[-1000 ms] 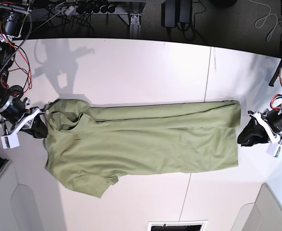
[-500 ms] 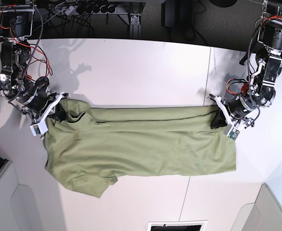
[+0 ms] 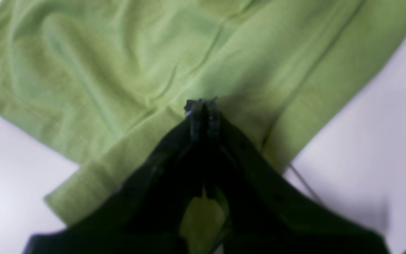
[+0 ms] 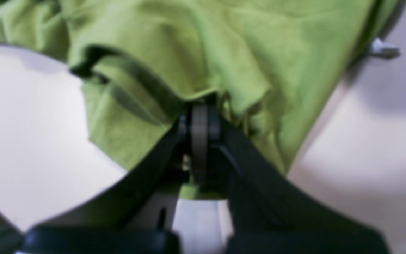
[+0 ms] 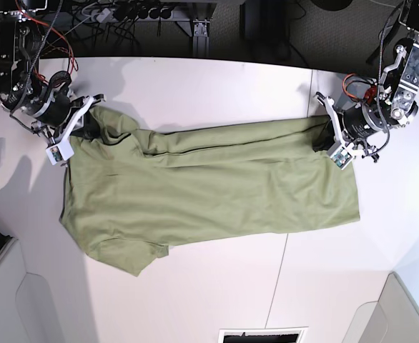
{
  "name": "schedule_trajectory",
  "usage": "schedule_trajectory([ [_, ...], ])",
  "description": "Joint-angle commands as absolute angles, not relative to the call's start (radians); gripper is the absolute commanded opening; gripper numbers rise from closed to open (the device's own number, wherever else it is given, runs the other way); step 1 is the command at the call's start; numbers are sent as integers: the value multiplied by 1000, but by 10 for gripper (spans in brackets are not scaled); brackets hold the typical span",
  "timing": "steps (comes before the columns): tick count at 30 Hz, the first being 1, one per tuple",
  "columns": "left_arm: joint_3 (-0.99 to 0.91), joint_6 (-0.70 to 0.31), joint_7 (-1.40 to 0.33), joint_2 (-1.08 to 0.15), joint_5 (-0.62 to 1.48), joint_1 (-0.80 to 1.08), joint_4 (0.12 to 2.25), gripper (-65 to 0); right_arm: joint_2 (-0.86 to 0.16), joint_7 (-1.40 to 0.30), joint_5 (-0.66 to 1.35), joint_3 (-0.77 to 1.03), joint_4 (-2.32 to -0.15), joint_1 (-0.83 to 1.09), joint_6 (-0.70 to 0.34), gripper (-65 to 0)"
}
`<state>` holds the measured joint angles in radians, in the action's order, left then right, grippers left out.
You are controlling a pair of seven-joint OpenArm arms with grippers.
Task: Layout the t-shirt on the table in an organized manner, then fold the t-shirt properly
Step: 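Lay the folded edge down and open both grippers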
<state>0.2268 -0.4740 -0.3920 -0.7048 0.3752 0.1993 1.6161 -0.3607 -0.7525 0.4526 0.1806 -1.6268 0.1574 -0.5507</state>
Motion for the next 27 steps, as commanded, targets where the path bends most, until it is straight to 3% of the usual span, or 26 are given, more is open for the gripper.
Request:
schedule_trajectory([
  [1, 220, -482, -396, -728, 372, 222, 1650, -650, -374, -759, 453, 207, -1661, 189, -554, -650],
  [11, 220, -505, -404, -745, 339, 359, 1795, -645, -419, -756, 498, 283, -1791, 397, -558, -650],
  [16, 200, -506, -418, -745, 339, 351, 1796, -471, -426, -722, 500, 309, -1826, 400, -557, -650],
  [25, -73, -529, -422, -746, 481, 347, 1835, -460, -426, -714, 520, 382, -1828, 270, -549, -650],
  [26, -102, -540, -420, -745, 523, 345, 1835, -460, -426, -707, 525, 384, -1826, 249, -544, -634],
  [27, -126, -545, -413, -745, 561, 340, 1835, -460, -426, -693, 525, 384, -1820, 225, -534, -570],
])
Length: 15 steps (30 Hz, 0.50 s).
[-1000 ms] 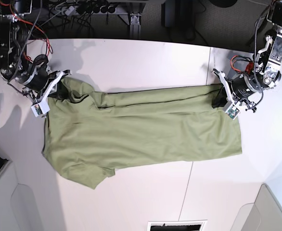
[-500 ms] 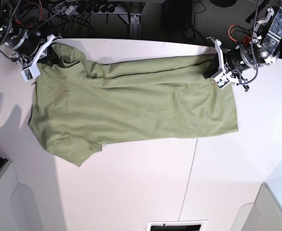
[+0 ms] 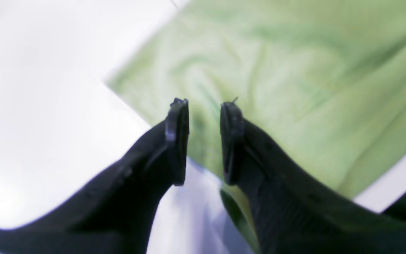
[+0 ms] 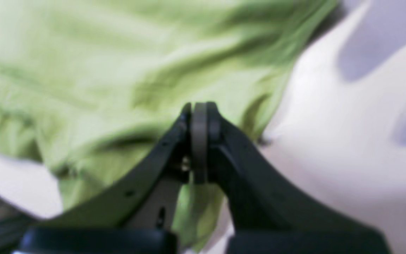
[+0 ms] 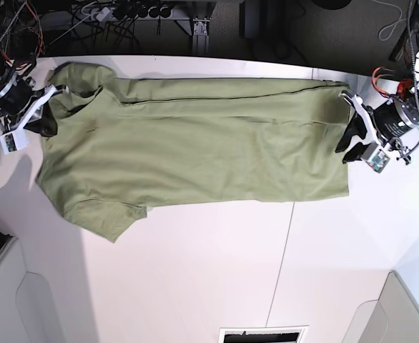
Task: Layout the t-shirt on the table in an organized manner, then fold the t-shirt properly
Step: 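Lay the folded edge down and open both grippers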
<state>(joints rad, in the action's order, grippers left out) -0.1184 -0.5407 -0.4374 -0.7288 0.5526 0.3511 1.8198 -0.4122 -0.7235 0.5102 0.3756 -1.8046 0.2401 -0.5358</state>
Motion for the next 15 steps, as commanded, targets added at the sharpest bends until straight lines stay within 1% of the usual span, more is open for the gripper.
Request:
schedule_trajectory([
  [1, -142, -545, -406, -745, 590, 330, 1832, -456, -426, -677, 524, 384, -1807, 196, -520, -504],
  [2, -149, -539, -406, -745, 607, 311, 1823, -445, -425, -665, 523, 384, -1787, 162, -509, -451],
  [3, -149, -525, -402, -744, 614, 286, 1807, -426, -426, -657, 520, 384, -1759, 125, -498, -414],
  [4, -149, -505, -393, -739, 614, 257, 1780, -408, -425, -654, 519, 384, -1726, 85, -493, -395],
  [5, -149, -480, -387, -731, 614, 225, 1742, -395, -425, -654, 519, 384, -1689, 43, -493, -393],
  [7, -149, -439, -385, -718, 617, 161, 1640, -392, -423, -654, 519, 384, -1603, -36, -493, -393],
  [9, -149, -435, -386, -698, 650, 90, 1516, -392, -423, -650, 519, 384, -1506, -110, -493, -393],
  [10, -148, -442, -389, -688, 676, 58, 1454, -392, -423, -645, 517, 384, -1455, -147, -493, -393],
  [12, -138, -487, -405, -671, 731, -6, 1346, -392, -423, -627, 495, 384, -1353, -219, -493, -393],
  [15, -112, -533, -436, -651, 775, -81, 1234, -392, -424, -623, 470, 384, -1208, -323, -495, -392],
])
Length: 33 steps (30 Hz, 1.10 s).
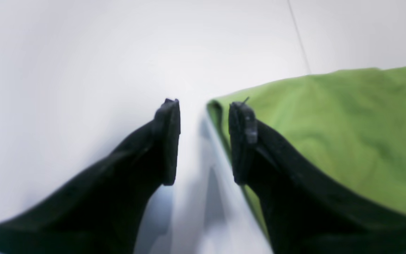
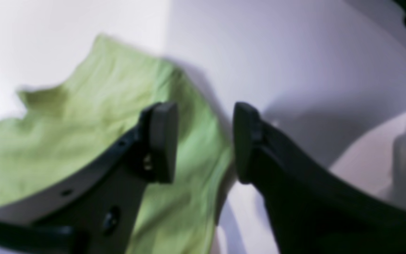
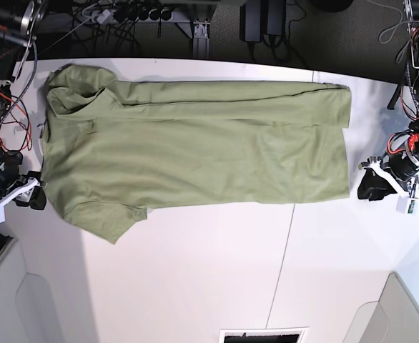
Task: Layout the t-shirt on the table in an organized manner, then fold the t-shirt properly
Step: 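Lay the folded edge down and open both grippers, then grasp the folded shirt's ends with both grippers and pull them apart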
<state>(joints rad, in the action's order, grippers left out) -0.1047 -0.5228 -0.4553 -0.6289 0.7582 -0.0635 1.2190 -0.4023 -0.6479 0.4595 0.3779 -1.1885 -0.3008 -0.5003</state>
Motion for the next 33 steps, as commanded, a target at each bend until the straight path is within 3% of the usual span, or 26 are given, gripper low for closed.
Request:
schedule_trajectory([
  [1, -104, -544, -439, -648, 786, -94, 1209, -392, -424, -623, 467, 384, -1164, -351, -496, -376],
  [6, -66, -592, -456, -641, 812, -101, 1180, -392, -424, -624, 464, 384, -1026, -432, -522, -285],
  [14, -12, -586, -445, -584, 717, -101, 1151, -393, -423, -624, 463, 383, -960, -440, -547, -285],
  [17, 17, -533, -418, -575, 692, -103, 1127, -395, -420, -624, 463, 381, -935, -440, -547, -285],
  [21, 29, -524, -403, -574, 672, -103, 1126, -500, -415, -624, 466, 346, -929, -440, -566, -291],
  [23, 29, -524, -403, -575, 671, -108, 1126, -569, -416, -624, 480, 316, -930, -442, -566, -340],
  [26, 29, -528, -405, -581, 669, -116, 1126, -642, -415, -623, 478, 269, -932, -446, -565, -464],
  [30, 29, -546, -405, -603, 670, -119, 1131, -650, -416, -626, 476, 233, -934, -448, -565, -650],
  [33, 29, -637, -436, -629, 692, -119, 1150, -650, -424, -632, 476, 234, -937, -448, -564, -650],
])
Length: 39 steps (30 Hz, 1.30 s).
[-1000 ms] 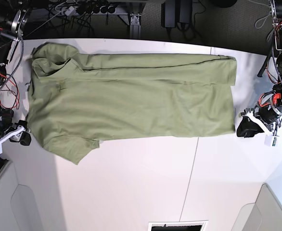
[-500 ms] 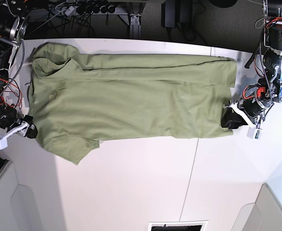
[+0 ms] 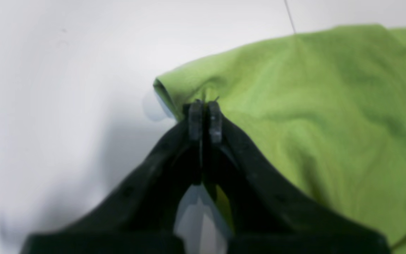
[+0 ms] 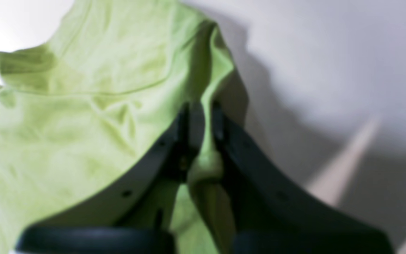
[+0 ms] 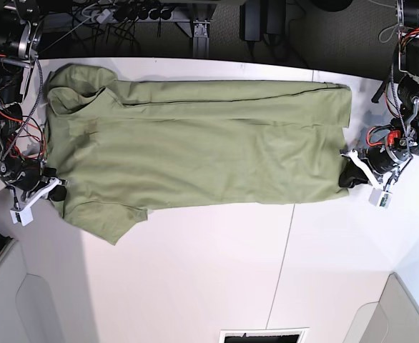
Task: Layout the t-shirt on the table in an organized manner, then fold the t-shirt properly
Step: 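Grasp the folded shirt's ends with both grippers and pull them apart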
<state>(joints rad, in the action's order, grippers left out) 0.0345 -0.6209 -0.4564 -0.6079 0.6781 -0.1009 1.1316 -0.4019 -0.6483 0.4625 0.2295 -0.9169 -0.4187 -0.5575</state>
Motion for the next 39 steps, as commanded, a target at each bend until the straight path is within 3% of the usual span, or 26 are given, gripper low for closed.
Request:
schedule_trajectory([
  [1, 29, -676, -467, -637, 726, -119, 1159, -650, -430, -632, 479, 235, -940, -448, -564, -650],
  [7, 29, -698, -695, -704, 972, -104, 1238, -650, -488, -720, 548, 241, -1032, -404, -566, -650],
  [13, 28, -698, -790, -788, 1100, -72, 1318, -650, -558, -768, 614, 266, -1254, -267, -565, -650],
  [20, 28, -698, -1074, -800, 1292, -55, 1426, -650, -620, -803, 645, 275, -1447, -107, -565, -650],
  [35, 28, -698, -1055, -859, 1297, 138, 1457, -650, -639, -809, 652, 371, -1577, 149, -573, -650],
  [38, 28, -698, -1053, -845, 1286, 141, 1457, -553, -636, -817, 654, 371, -1577, 175, -572, -650],
  [39, 28, -698, -1048, -840, 1282, 141, 1457, -523, -635, -820, 656, 371, -1577, 179, -572, -583],
])
